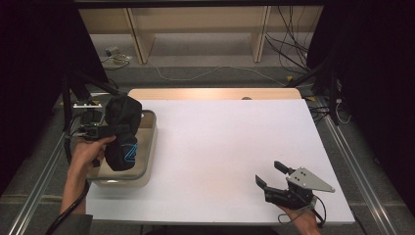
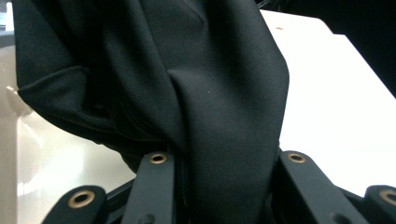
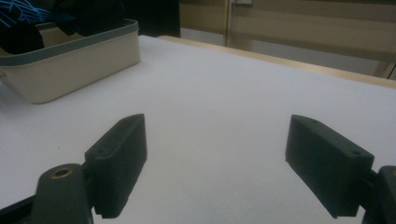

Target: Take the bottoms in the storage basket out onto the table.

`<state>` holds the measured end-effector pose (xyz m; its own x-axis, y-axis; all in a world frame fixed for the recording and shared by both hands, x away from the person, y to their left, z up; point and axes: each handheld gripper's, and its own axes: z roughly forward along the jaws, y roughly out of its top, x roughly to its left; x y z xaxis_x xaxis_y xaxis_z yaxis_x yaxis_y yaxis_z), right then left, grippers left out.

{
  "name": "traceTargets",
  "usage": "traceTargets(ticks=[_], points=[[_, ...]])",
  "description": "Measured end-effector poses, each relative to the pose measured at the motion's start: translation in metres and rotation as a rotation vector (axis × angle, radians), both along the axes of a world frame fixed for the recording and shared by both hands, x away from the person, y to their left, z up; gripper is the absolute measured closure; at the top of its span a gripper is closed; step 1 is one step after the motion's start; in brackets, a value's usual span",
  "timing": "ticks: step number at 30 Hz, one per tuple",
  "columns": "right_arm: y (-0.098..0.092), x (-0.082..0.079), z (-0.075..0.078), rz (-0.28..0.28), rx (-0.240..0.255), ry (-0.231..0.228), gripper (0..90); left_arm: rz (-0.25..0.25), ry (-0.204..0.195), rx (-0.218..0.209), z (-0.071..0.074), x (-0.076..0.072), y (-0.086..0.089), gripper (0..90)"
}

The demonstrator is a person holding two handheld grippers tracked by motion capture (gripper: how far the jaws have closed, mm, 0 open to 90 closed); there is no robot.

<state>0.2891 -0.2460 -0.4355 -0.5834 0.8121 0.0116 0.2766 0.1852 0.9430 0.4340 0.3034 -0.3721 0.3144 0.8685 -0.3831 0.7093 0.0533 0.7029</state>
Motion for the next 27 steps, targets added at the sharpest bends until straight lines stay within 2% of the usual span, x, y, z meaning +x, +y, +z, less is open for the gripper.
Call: traceTargets(ticks=[5,12,13,20,21,27], points=[[0.000,0.000,0.000,0.000,-0.002,0.000,21.6,-0.013,-0.023,-0.014,0.008,-0.003,-0.005,68.8],[0.000,0.000,0.000,-0.002,0.000,-0.003,21.6,-0.029,-0.041,-0.010,0.015,-0.005,-0.011,68.8],[0.000,0.000,0.000,-0.003,-0.002,-0.003,21.6,-0.043,-0.045,-0.029,0.016,-0.006,-0.013,68.8],[0.000,0.000,0.000,-0.002,-0.002,-0.004,21.6,-0.069,-0.054,-0.045,0.018,-0.006,-0.022,68.8],[0.000,0.000,0.000,-0.003,-0.003,-0.003,21.6,-0.078,-0.060,-0.062,0.019,-0.006,-0.025,68.8],[0.000,0.000,0.000,-0.002,-0.003,-0.002,21.6,-0.093,-0.073,-0.085,0.021,-0.007,-0.029,68.8]])
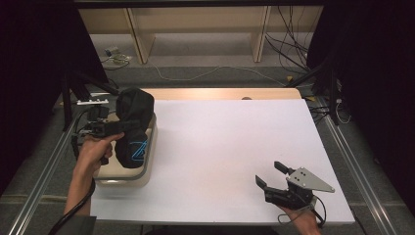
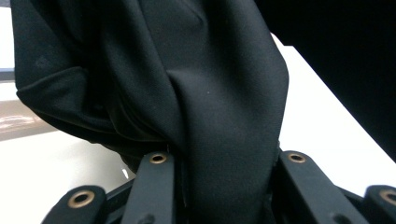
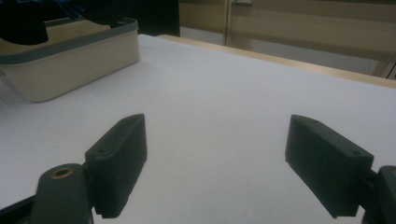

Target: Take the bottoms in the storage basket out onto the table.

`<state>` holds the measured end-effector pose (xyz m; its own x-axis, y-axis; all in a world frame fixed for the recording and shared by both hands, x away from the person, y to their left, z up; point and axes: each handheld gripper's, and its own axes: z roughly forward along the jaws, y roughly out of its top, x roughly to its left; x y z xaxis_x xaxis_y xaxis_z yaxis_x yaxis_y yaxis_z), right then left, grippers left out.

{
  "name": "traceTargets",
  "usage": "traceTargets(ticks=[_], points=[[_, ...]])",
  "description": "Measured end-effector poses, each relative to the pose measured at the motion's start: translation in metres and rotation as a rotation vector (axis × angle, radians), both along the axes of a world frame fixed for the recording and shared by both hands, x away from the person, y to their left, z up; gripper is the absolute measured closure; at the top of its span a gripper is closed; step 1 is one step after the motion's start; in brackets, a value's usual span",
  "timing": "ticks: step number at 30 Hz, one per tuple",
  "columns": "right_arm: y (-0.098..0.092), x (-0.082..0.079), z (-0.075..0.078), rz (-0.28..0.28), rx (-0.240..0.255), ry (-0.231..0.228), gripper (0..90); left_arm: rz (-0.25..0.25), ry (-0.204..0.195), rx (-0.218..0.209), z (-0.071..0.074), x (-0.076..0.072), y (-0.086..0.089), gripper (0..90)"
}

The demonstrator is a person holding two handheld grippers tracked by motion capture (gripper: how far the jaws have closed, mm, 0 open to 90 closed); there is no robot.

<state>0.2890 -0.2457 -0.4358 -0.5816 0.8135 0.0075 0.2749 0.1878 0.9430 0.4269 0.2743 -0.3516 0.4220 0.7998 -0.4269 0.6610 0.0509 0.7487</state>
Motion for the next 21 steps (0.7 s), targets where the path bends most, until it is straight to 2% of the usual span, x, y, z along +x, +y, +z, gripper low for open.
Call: traceTargets(ticks=[21], points=[[0.000,0.000,0.000,0.000,0.000,0.000,21.7,-0.035,-0.042,-0.040,0.007,-0.004,-0.013,68.8]])
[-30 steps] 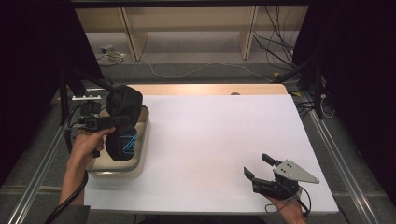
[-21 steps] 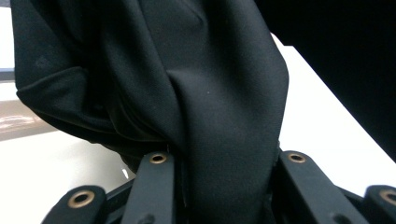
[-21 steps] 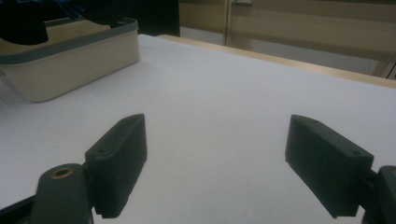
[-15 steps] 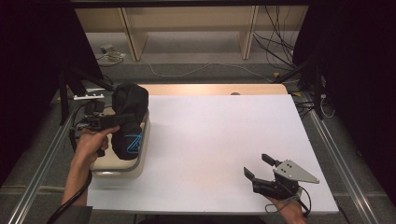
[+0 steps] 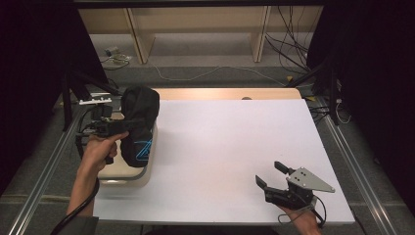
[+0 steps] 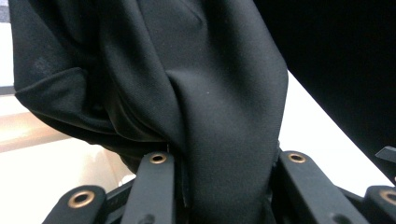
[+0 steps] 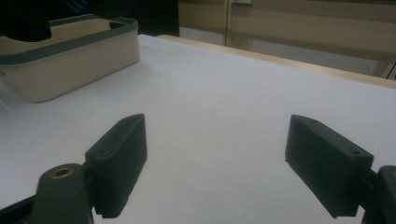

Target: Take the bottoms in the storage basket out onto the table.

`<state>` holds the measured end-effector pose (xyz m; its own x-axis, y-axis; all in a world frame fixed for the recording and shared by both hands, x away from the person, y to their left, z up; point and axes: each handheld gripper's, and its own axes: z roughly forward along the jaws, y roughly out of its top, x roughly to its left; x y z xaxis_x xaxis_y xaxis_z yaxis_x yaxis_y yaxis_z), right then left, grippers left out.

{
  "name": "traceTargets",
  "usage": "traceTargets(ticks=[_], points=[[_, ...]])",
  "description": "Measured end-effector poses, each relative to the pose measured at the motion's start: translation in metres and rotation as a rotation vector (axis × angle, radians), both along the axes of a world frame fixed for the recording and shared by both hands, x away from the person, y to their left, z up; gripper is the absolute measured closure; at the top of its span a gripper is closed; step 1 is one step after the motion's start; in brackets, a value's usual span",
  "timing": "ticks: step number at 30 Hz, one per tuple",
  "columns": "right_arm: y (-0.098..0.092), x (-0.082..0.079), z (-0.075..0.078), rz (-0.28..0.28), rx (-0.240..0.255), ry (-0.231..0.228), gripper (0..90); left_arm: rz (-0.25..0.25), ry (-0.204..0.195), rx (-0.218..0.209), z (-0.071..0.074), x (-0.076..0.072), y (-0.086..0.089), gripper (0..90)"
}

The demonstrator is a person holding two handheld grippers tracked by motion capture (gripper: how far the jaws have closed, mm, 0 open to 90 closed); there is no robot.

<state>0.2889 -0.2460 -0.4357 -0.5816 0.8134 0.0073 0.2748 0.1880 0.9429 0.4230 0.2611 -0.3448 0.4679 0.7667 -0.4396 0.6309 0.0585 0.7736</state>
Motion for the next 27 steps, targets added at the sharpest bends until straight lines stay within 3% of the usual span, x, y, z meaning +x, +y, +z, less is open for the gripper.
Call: traceTargets(ticks=[27], points=[[0.000,0.000,0.000,0.001,0.001,0.003,21.8,-0.065,-0.010,-0.014,0.000,-0.002,-0.030,68.8]])
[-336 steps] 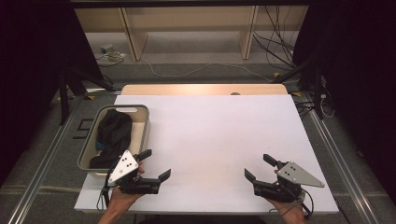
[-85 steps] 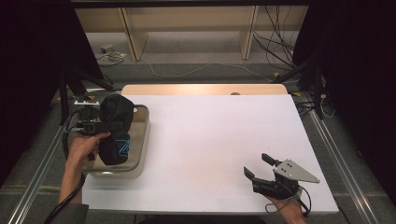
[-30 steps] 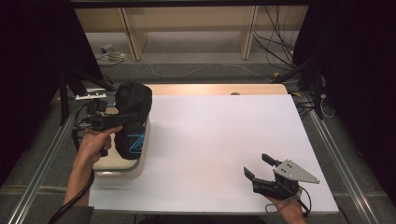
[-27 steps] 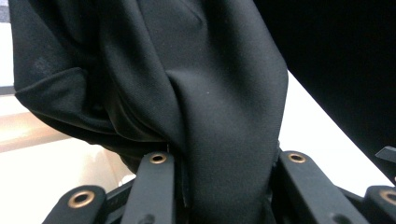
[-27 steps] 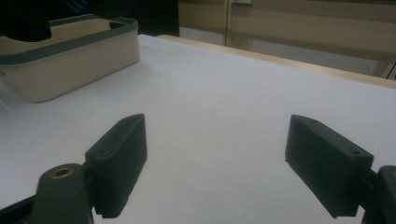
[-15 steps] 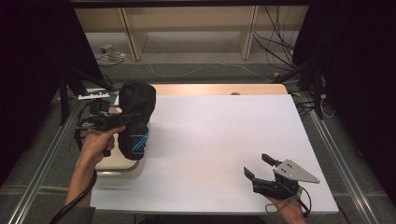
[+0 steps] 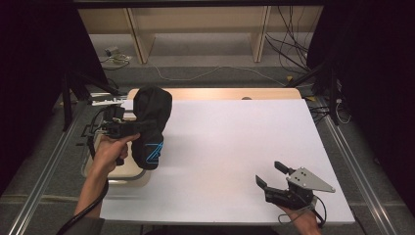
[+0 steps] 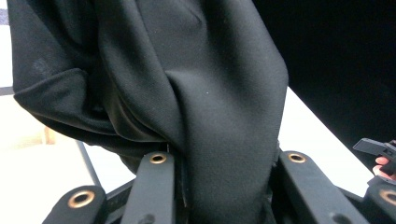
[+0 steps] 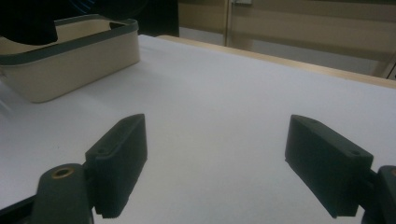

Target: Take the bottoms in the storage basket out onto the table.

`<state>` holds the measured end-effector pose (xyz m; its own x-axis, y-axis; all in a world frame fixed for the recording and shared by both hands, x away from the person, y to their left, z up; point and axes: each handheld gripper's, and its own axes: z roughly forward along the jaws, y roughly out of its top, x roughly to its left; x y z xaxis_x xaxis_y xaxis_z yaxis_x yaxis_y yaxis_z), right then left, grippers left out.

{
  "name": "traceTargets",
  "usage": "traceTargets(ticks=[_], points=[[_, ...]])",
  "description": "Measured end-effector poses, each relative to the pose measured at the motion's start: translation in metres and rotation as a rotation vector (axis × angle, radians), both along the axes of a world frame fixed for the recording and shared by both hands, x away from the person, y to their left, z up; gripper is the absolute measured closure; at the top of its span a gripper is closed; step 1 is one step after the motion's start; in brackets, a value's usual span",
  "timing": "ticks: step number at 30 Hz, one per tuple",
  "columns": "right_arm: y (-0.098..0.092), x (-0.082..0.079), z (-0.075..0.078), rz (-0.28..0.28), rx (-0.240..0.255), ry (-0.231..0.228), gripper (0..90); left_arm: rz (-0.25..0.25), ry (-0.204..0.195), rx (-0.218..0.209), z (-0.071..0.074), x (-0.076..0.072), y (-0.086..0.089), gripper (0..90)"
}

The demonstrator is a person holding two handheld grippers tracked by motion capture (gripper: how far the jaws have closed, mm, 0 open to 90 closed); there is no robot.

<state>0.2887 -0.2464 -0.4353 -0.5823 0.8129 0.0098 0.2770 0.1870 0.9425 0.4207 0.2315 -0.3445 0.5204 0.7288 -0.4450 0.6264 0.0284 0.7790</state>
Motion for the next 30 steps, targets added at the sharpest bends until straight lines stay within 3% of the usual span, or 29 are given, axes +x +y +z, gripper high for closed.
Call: traceTargets(ticks=[30], points=[[0.000,0.000,0.000,0.001,0.000,-0.002,21.8,-0.073,-0.014,-0.019,0.003,-0.006,-0.030,68.8]])
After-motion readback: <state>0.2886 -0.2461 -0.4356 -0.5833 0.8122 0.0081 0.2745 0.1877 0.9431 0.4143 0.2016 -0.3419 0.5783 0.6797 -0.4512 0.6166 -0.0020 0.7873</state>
